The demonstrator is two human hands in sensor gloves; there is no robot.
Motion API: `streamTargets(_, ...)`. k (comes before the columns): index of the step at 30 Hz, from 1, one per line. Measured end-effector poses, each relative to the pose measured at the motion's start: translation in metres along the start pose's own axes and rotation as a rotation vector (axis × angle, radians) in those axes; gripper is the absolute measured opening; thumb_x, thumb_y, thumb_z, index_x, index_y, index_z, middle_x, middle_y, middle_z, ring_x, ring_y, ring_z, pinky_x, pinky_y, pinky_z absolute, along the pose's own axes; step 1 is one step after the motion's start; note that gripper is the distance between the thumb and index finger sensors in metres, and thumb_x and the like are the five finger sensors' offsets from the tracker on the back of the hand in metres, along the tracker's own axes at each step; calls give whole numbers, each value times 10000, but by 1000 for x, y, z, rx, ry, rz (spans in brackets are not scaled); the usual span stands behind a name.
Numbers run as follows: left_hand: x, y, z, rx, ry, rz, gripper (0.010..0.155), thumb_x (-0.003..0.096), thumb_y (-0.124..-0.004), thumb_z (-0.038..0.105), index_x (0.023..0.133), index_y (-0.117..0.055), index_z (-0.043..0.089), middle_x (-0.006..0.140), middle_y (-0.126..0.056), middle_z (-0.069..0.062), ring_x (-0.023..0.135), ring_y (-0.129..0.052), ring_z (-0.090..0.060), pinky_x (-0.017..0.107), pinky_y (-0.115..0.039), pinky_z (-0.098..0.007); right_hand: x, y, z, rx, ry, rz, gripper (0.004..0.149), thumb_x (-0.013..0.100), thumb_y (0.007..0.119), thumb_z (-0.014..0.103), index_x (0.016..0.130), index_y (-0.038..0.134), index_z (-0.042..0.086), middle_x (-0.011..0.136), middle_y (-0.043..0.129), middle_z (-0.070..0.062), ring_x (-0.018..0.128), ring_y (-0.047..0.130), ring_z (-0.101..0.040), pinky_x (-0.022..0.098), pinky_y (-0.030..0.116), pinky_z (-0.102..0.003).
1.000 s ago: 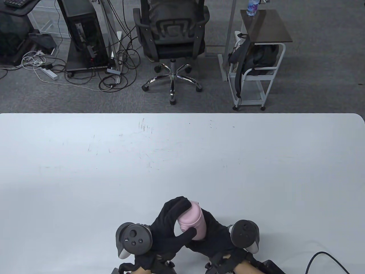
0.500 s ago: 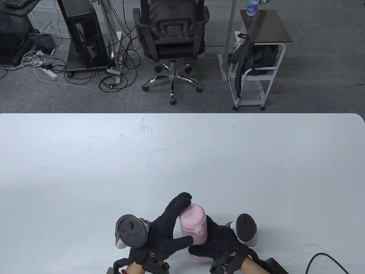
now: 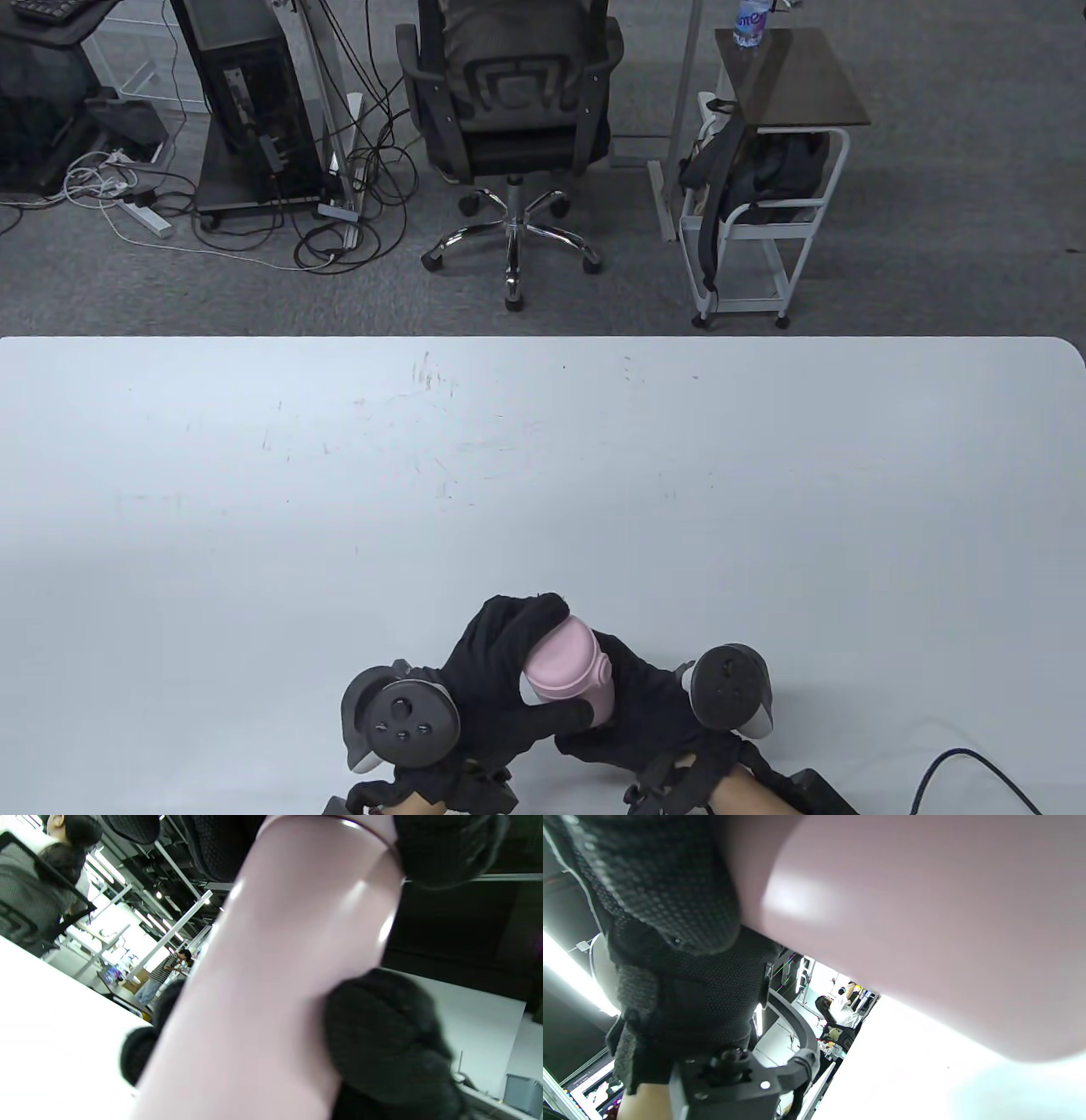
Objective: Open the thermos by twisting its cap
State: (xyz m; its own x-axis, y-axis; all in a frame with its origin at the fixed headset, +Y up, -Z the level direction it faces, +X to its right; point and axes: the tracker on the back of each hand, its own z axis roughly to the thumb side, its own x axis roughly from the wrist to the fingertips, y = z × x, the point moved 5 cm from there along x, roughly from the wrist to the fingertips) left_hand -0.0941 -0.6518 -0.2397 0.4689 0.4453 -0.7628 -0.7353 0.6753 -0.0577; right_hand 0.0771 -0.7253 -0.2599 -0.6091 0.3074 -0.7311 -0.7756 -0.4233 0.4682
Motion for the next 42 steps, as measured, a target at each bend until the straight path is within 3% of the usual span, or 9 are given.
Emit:
streamTargets(6, 4, 3, 9, -74, -122, -98, 803, 494, -783, 614, 1153, -380, 393, 1233, -461, -31, 1120, -584, -345, 817, -508, -676, 1, 9, -4, -18, 1, 64, 1003, 310, 850, 537, 979, 352, -19, 933, 453, -370, 808, 527, -626, 559, 561, -680)
streamTargets(11, 4, 5, 21, 37, -209, -167, 647, 516, -790, 518, 1102, -572, 347, 1222, -536, -27, 1105, -648, -329, 802, -574, -661, 1, 13, -3, -37, -9, 85, 1002, 309, 852, 535, 978, 354, -19, 934, 453, -369, 809, 526, -626, 562, 562, -677)
streamTargets(23, 4, 5, 22, -11, -235, -212, 632, 523, -772, 425, 1110, -580, 290, 1228, -513, -92, 1063, -653, -384, 783, -593, -657, 2, 11, -4, -28, 3, 70, 1000, 308, 854, 533, 978, 357, -19, 934, 453, -368, 810, 524, -627, 563, 558, -679)
streamTargets(28, 1, 16, 18, 181, -117, -24, 801, 455, -807, 621, 1129, -479, 335, 1159, -497, -47, 879, -779, -267, 740, -669, -527, 2, 9, -1, -31, 1, 59, 988, 321, 845, 539, 973, 373, -34, 933, 455, -370, 807, 525, -627, 566, 556, -680)
streamTargets(31, 0, 17, 17, 274, -95, 0, 928, 393, -697, 773, 1149, -404, 321, 1156, -478, -68, 794, -811, -195, 699, -707, -481, 1, 11, 0, -32, -2, 65, 989, 319, 846, 539, 973, 375, -34, 932, 457, -370, 805, 528, -627, 565, 557, -680)
streamTargets(33, 0, 17, 13, 198, -105, -26, 951, 398, -604, 820, 1165, -365, 313, 1188, -435, -91, 803, -793, -202, 724, -677, -529, 2, 11, 0, -21, -2, 62, 988, 319, 847, 537, 973, 374, -34, 934, 455, -369, 807, 526, -626, 565, 556, -681)
streamTargets(35, 0, 16, 11, 61, -147, -65, 886, 458, -669, 751, 1169, -362, 323, 1238, -378, -84, 954, -733, -276, 776, -589, -642, 2, 9, -1, -22, 7, 50, 989, 320, 846, 538, 972, 371, -34, 933, 454, -369, 807, 526, -626, 567, 555, -680)
streamTargets(38, 3, 9, 15, -92, -219, -162, 722, 542, -758, 451, 1158, -404, 323, 1276, -309, -33, 1114, -601, -395, 794, -568, -667, 0, 4, -2, -22, 14, 21, 989, 320, 843, 539, 971, 370, -35, 932, 454, -370, 805, 526, -627, 565, 556, -680)
streamTargets(42, 2, 12, 14, -57, -176, -107, 685, 526, -803, 361, 1129, -480, 312, 1263, -401, -1, 1092, -662, -412, 797, -607, -630, 0, 1, -4, -20, 28, 5, 987, 323, 840, 542, 971, 370, -37, 929, 456, -372, 801, 530, -627, 563, 559, -680)
